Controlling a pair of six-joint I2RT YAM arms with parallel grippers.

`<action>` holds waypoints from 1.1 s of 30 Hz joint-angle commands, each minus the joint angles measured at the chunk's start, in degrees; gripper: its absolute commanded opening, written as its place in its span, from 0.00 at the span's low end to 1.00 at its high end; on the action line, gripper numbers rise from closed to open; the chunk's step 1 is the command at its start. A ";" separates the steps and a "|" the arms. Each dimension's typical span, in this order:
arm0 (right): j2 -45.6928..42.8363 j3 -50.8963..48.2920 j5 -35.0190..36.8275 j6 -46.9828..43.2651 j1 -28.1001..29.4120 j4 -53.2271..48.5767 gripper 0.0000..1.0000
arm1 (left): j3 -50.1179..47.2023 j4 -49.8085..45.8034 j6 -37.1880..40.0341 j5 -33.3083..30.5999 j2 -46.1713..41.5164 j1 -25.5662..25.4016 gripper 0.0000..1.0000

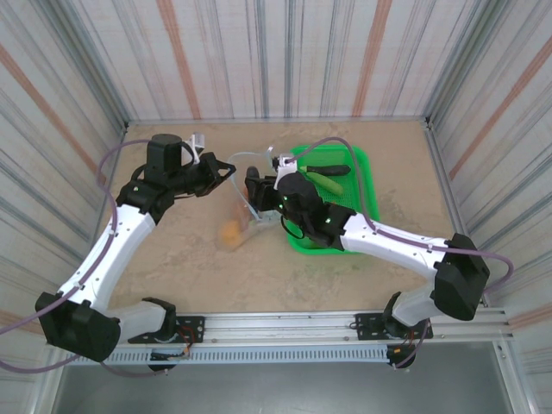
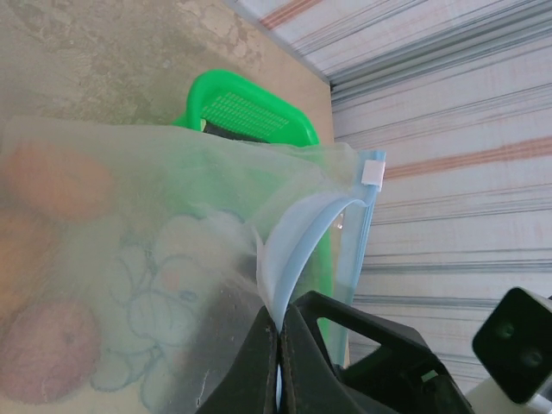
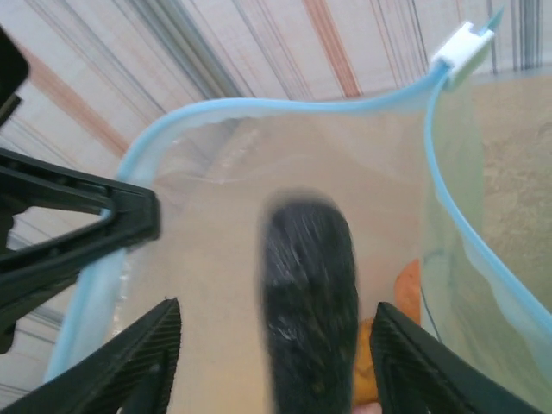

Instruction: Place the food in the zip-top bag and seal the zipper

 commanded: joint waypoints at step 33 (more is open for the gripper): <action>0.42 6.35 -20.46 -5.37 -33.92 -41.72 0.50 | -1.43 -3.91 4.84 -4.12 -7.45 1.80 0.00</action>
